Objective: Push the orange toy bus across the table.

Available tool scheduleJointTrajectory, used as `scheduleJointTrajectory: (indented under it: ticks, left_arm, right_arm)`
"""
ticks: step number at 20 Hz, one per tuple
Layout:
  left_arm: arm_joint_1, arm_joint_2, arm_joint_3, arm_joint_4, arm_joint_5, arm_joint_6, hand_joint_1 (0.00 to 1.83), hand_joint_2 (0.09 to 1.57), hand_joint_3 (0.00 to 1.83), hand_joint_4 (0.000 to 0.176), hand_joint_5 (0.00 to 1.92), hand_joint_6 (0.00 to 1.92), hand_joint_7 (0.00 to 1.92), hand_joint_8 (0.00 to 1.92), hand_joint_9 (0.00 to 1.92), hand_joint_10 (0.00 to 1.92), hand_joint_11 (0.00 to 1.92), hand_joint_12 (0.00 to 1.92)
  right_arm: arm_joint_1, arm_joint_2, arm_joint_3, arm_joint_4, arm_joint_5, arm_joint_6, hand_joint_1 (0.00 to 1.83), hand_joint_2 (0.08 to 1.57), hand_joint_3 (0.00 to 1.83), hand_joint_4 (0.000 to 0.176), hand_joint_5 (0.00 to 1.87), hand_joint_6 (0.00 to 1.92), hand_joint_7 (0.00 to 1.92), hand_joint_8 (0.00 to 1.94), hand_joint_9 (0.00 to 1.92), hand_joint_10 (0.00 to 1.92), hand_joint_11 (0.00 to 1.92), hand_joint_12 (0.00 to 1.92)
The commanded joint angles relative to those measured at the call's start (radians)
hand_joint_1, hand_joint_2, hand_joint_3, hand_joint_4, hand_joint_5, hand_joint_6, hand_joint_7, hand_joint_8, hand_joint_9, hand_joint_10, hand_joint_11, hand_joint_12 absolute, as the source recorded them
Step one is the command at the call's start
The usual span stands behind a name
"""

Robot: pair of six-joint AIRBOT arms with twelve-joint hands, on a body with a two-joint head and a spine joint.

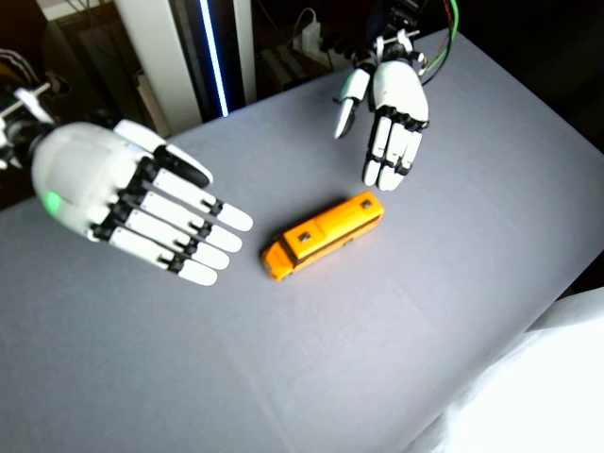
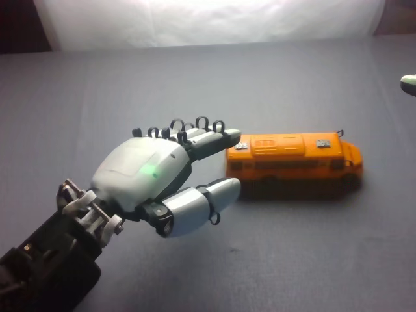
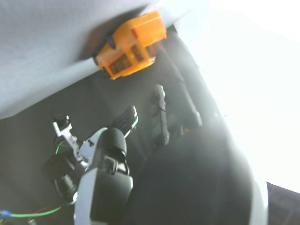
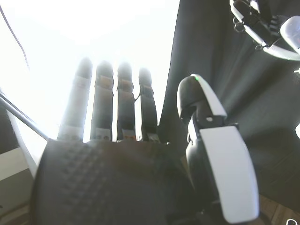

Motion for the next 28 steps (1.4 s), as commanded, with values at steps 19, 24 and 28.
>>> scheduleJointTrajectory:
  ticks: [19,24,28]
  left_arm:
    - [-0.132,-0.158,0.086,0.116,0.025,-0.024,0.13,1.40,0.00,0.024,0.46,0.00,0.35,0.00,0.41,0.01,0.37,0.33]
    - [-0.138,-0.120,0.078,0.115,-0.051,-0.059,0.17,1.41,0.00,0.031,0.38,0.00,0.33,0.00,0.36,0.00,0.27,0.39]
    - [-0.117,-0.030,0.036,0.112,-0.144,-0.062,0.24,1.37,0.00,0.033,0.37,0.00,0.33,0.00,0.53,0.05,0.34,0.68]
  right_arm:
    - [0.002,-0.001,0.009,0.013,0.127,0.010,0.54,1.39,0.00,0.000,0.39,0.00,0.40,0.00,0.33,0.00,0.21,0.19]
    - [0.002,-0.001,0.008,0.019,0.128,0.010,0.50,1.40,0.00,0.000,0.39,0.00,0.39,0.00,0.34,0.00,0.23,0.20]
    - [0.002,-0.001,0.006,0.026,0.131,0.010,0.52,1.40,0.00,0.000,0.40,0.00,0.40,0.00,0.34,0.00,0.23,0.20]
